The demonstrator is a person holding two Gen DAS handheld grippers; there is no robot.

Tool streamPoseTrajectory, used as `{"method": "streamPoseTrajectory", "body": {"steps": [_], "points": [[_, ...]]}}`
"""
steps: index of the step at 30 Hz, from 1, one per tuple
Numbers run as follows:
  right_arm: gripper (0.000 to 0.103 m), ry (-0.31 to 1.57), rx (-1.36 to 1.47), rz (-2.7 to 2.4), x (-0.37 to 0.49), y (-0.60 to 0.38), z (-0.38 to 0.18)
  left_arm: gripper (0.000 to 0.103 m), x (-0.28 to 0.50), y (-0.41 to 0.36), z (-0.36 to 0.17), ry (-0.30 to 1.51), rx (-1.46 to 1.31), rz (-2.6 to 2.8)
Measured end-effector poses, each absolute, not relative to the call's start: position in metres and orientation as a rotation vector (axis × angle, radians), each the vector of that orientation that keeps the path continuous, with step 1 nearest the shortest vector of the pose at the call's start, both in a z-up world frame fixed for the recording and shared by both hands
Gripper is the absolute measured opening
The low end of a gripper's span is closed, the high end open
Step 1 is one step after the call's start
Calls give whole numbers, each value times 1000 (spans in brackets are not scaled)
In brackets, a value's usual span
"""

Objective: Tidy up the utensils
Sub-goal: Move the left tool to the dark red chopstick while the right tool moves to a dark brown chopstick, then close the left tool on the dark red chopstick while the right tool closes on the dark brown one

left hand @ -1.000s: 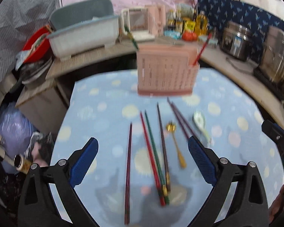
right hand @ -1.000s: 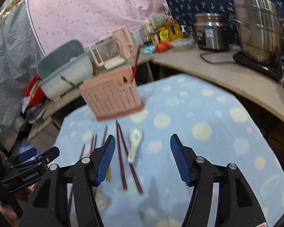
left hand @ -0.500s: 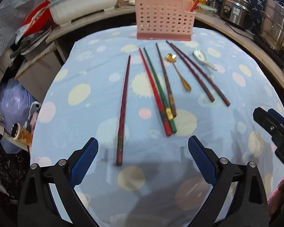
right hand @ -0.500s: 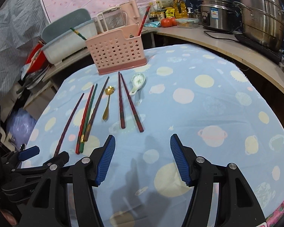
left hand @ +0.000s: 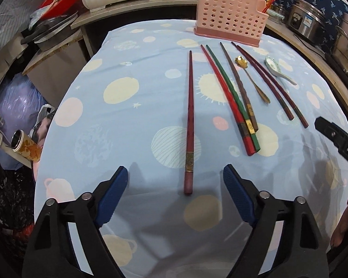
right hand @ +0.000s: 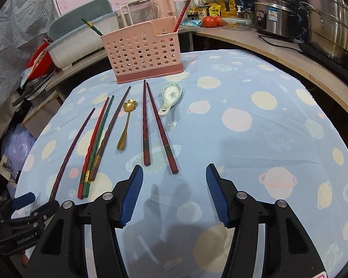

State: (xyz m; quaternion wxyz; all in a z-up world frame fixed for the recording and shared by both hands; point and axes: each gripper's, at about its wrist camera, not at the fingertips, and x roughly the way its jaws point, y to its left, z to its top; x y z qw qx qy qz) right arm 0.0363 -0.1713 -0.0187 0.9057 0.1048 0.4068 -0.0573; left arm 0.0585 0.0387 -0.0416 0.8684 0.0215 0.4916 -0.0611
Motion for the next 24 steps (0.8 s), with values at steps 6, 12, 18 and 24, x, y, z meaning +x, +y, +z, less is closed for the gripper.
{"method": "streamPoseTrajectory", "body": {"steps": [6,12,18,24], "points": [[46,852,198,-114,56,-169,-26,67,62,45,-44,1026,33,-129],[39,862,200,-109,70,-170,-30,59,63,47,-43,1025,27,-135],[25,890,218,-89,80,-171,-38,38,62,48,-41,1020,18,-155],[10,908,205,-76,79,-166,-43,22,65,50,-41,1021,-16,-181]]}}
